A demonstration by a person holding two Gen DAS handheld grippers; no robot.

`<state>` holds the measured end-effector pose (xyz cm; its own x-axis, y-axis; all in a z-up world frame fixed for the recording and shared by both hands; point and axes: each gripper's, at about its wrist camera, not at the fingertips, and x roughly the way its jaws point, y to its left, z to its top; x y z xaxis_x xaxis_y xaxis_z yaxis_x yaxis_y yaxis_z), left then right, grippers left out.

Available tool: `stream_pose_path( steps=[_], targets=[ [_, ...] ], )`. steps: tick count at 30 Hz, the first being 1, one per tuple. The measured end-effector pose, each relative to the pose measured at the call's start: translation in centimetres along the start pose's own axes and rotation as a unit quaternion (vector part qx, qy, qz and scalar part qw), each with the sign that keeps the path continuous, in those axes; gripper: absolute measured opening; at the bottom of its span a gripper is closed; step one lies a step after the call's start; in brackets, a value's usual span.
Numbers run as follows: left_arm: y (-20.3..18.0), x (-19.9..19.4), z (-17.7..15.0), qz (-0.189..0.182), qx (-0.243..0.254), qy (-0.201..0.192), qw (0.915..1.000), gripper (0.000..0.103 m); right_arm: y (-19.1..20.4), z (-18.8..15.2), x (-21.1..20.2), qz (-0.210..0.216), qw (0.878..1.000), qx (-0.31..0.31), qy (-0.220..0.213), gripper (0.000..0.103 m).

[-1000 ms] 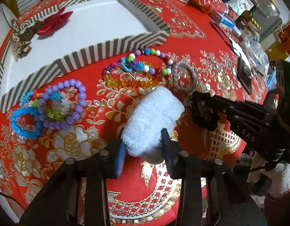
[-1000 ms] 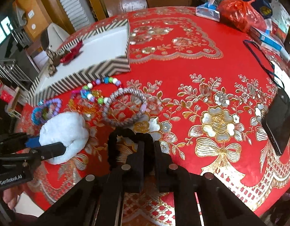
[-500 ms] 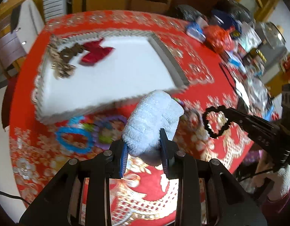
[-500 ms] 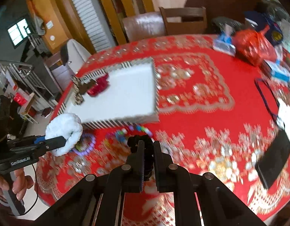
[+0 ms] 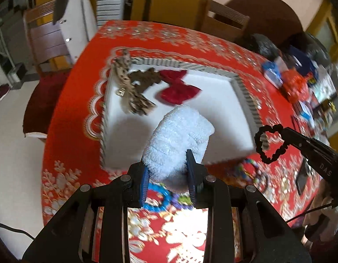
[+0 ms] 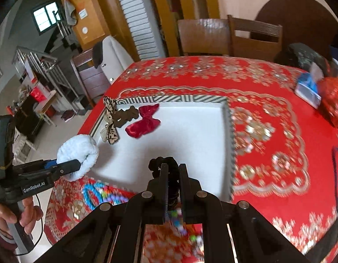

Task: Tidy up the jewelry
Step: 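Carry both scrunchies into the tray and open both tools to release, then withdraw both tools from the tray toward the bracelets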

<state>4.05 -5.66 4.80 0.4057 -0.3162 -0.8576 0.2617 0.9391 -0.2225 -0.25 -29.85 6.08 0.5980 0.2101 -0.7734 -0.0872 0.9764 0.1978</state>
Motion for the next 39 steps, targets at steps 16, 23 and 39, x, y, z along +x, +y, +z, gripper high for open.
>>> stream_pose_path(
  steps=[16, 23, 39],
  targets=[
    [2.5, 5.7, 2.3, 0.073, -0.064, 0.034, 0.9947, 0.028, -4.0, 9.4, 15.2, 0.026, 0.997, 0.029, 0.063, 0.008],
    [3.1, 6.7, 2.8, 0.089, -0.084, 0.033, 0.9919, 0.028, -4.4, 10.6, 17.4, 0.026, 0.996, 0.059, 0.064, 0.022],
    [1.9, 5.5, 2.4, 0.099, -0.059, 0.020, 0.9932, 0.050, -3.0, 5.4, 8.2, 0.031, 0.998, 0.044, 0.037, 0.042]
  ],
)
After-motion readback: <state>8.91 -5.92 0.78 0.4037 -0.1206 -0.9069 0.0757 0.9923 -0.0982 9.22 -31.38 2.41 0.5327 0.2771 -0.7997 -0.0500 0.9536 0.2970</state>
